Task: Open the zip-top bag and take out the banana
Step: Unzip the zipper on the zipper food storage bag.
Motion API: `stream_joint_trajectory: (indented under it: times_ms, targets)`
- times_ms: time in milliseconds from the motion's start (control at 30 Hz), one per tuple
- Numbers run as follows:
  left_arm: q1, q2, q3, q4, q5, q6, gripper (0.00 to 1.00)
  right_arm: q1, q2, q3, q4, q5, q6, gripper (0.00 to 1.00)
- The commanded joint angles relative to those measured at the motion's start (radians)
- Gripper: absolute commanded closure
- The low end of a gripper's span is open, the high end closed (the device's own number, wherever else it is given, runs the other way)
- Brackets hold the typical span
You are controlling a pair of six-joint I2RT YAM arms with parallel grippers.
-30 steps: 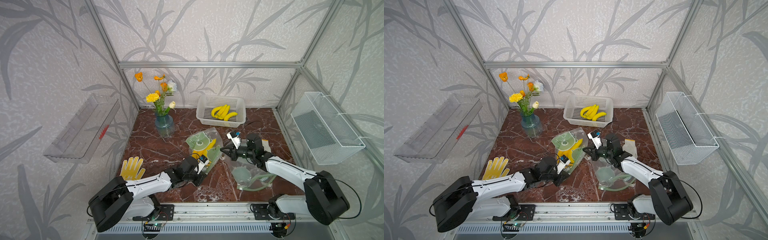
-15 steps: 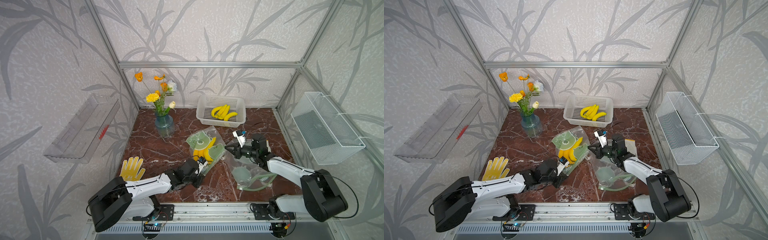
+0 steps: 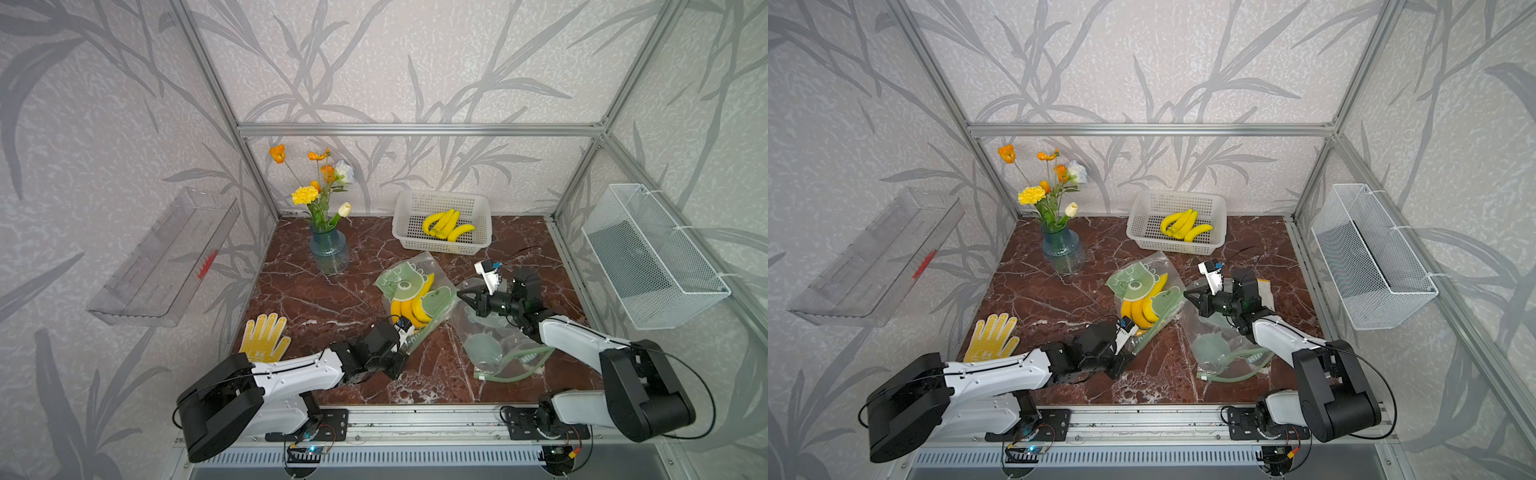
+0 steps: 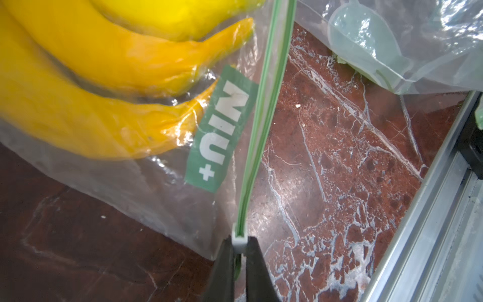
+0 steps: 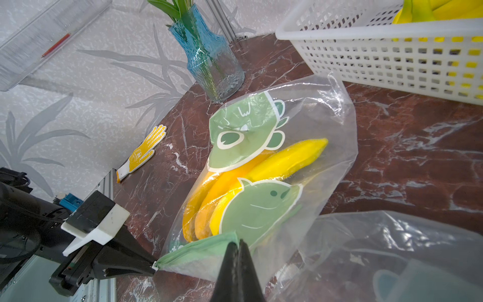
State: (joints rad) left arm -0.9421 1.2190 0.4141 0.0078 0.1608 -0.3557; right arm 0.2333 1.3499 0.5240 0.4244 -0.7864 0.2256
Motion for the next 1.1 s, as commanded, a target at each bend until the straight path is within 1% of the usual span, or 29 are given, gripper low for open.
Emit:
stream_joint_trajectory:
  times_ms: [0,500,533,600,667,767,833,900,1000,1067]
  targets:
    - [-0.007,-0.004,-0.028,-0.072,-0.013,-0.015,0.91,-0.020,0.010,-0.004,0.076,0.010,0.010,1.00]
    - [-0.018,-0.025,-0.035,-0.074,-0.027,-0.022,0.90,-0.023,0.023,-0.015,0.089,-0.017,0.013,1.00]
    - [-0.018,-0.028,-0.034,-0.076,-0.035,-0.020,0.87,-0.023,0.026,-0.015,0.088,-0.027,0.012,1.00]
    - [-0.018,-0.042,-0.020,-0.090,-0.056,-0.015,0.77,-0.022,0.033,-0.016,0.091,-0.046,0.008,1.00]
    - [-0.018,-0.076,0.014,-0.116,-0.088,-0.011,0.55,-0.022,0.045,-0.026,0.110,-0.074,0.011,1.00]
    - [-0.018,-0.153,0.075,-0.174,-0.158,0.004,0.43,-0.019,0.059,-0.062,0.157,-0.085,0.019,1.00]
    - [-0.018,-0.206,0.096,-0.174,-0.205,0.027,0.38,-0.015,0.067,-0.083,0.192,-0.089,0.028,1.00]
    - [-0.016,-0.243,0.088,-0.112,-0.280,0.026,0.32,-0.009,0.071,-0.094,0.208,-0.090,0.036,1.00]
    - [-0.009,-0.227,0.087,-0.042,-0.329,0.051,0.30,0.005,0.066,-0.099,0.217,-0.085,0.042,1.00]
    - [-0.006,-0.177,0.108,-0.036,-0.322,0.065,0.31,0.013,0.062,-0.098,0.217,-0.080,0.041,1.00]
